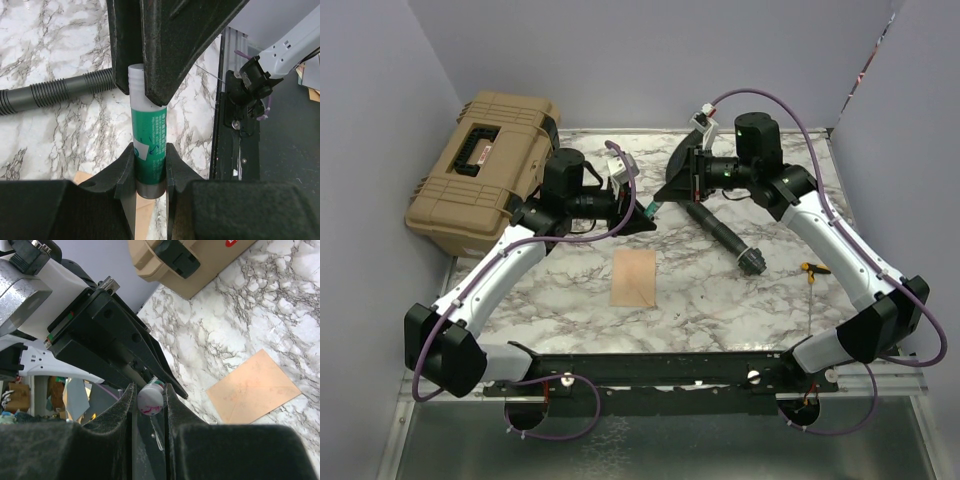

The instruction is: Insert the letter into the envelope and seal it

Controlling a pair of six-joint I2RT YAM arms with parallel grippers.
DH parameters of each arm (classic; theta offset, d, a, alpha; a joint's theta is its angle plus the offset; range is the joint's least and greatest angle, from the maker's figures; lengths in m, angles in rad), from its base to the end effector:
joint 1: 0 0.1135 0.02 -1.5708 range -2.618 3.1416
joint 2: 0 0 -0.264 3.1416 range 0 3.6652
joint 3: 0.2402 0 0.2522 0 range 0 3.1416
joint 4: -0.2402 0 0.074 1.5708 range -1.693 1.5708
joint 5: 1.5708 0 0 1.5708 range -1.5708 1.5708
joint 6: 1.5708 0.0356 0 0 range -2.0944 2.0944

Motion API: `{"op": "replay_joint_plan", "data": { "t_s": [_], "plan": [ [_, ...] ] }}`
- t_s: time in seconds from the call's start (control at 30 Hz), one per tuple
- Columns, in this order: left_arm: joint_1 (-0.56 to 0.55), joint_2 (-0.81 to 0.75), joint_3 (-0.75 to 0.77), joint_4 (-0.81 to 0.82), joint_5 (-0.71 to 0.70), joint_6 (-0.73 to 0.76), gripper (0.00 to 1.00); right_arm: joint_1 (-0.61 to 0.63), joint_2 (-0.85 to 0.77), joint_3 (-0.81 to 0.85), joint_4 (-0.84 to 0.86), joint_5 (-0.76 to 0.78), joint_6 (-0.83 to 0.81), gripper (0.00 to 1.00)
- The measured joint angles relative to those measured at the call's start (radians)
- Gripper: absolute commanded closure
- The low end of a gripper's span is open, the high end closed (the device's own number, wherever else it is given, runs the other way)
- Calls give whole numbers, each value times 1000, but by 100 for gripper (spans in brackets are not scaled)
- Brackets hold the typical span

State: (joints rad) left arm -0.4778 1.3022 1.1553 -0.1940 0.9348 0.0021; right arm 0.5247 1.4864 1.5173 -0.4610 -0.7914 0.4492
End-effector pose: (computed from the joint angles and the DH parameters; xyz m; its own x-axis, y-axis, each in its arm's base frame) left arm 0.2450 -0.1591 0.3597 -0.2949 0.1541 -0.9430 0.9470 0.1785 -0.2670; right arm 0.2736 0.1876 0.4028 -0.7210 -0.0646 -0.6900 -0.6645 0.3469 0.6619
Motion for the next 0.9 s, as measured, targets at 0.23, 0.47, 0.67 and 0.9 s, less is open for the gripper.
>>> {"op": "replay_joint_plan", "data": {
  "t_s": [0.23,0.47,0.67,0.9],
  "plan": [
    [0,2,15,-19,-33,-4,100,16,-4,-11,45,46,32,99],
    [-6,-37,-23,55,-108,-31,100,34,-4,46,14,154,66,59],
    [-29,-167,-191,235,-226,-137,100,62,-6,25,-18,206,158,29],
    [-31,-211,-292,269,-378,-320,87,58,-89,-58,43,360,201,27]
  ]
}}
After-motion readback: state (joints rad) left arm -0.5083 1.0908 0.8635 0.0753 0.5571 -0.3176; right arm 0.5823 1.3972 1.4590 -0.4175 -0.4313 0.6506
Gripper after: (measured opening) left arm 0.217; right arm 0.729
